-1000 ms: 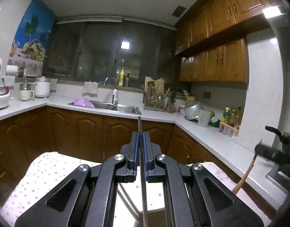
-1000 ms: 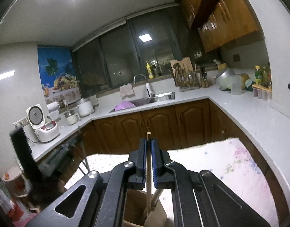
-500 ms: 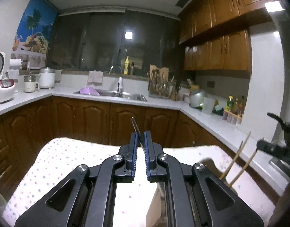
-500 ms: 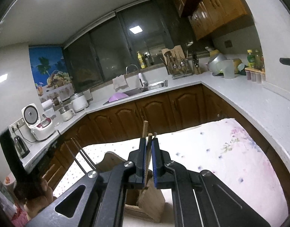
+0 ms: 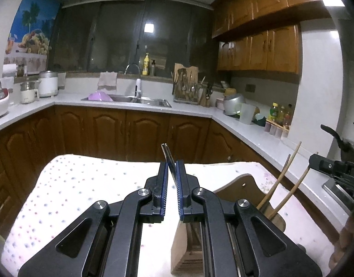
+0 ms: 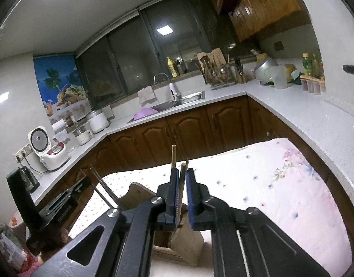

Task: Organize utensils
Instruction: 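Open both tools and release the chopsticks into the holder, then close the left tool on a wooden chopstick while the right tool grasps another wooden chopstick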

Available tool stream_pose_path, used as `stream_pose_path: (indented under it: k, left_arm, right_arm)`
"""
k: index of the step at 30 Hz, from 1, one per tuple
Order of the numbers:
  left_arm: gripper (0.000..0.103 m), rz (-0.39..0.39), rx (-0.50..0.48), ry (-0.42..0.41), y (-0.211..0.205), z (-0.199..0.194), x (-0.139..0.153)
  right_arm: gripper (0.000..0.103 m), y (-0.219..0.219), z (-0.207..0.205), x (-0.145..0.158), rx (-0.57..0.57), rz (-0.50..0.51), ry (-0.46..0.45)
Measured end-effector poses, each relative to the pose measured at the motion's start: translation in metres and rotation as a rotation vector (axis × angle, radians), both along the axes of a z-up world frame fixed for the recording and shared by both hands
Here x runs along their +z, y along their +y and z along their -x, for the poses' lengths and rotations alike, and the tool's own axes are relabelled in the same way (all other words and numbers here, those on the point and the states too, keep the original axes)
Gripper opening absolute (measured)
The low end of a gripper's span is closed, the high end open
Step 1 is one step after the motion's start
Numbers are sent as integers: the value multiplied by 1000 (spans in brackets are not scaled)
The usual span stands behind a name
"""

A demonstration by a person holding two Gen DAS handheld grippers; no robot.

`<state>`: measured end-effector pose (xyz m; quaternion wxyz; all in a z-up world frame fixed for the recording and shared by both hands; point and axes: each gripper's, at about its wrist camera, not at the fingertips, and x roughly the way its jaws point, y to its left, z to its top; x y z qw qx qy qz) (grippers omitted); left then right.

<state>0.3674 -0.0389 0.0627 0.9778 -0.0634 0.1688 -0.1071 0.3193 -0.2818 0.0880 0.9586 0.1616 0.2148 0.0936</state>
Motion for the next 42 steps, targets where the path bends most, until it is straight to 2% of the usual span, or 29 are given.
stream_pose_path:
  k: [4,5,7,9,10,12,13,14,18,20,23,33,35,38,42]
  left_arm:
    - [7,14,-14,30,3,0,-2]
    - [7,16,-17,33,3,1,-2]
    - [7,21,-21,44,3,2,-1]
    - [10,29,-22,54,5,3,0]
    - [14,36,-23,59,7,4,0]
    - [32,53,-15,73,13,7,0]
    - [49,63,-6,77,16,9,-1]
    - [58,71,5,78,19,12,-1]
    - [66,109,20,110,34,25,-3]
    - [80,121,39,136,41,33,-6]
    - [81,146,36,167,52,52,-11]
    - [83,158,-8,299,63,121,-29]
    - [89,149,0,317,62,133,-33]
    - [89,136,-2,345,60,153,-39]
    - [91,113,-40,365,53,176,-47]
  right_arm:
    - [17,-2,1,-3,-1,-13,11]
    - [28,-2,3,-3,-1,-21,13]
    - [42,-4,5,-4,-1,-33,11]
    - [44,-4,10,-3,-8,-37,10]
    - [45,-5,12,-3,-8,-42,10]
    - [49,-6,18,-2,-7,-54,10]
    - [54,-7,21,-1,-9,-59,8]
    - [56,-9,24,0,-10,-63,5]
    - [61,-13,37,0,-13,-78,3]
    - [68,-14,45,-1,-13,-82,5]
    - [71,-12,61,-6,-3,-85,13]
    - [78,1,121,-30,24,-73,86]
    - [78,3,132,-33,31,-68,96]
    - [83,8,151,-38,38,-56,112]
    - [84,14,176,-46,40,-27,124]
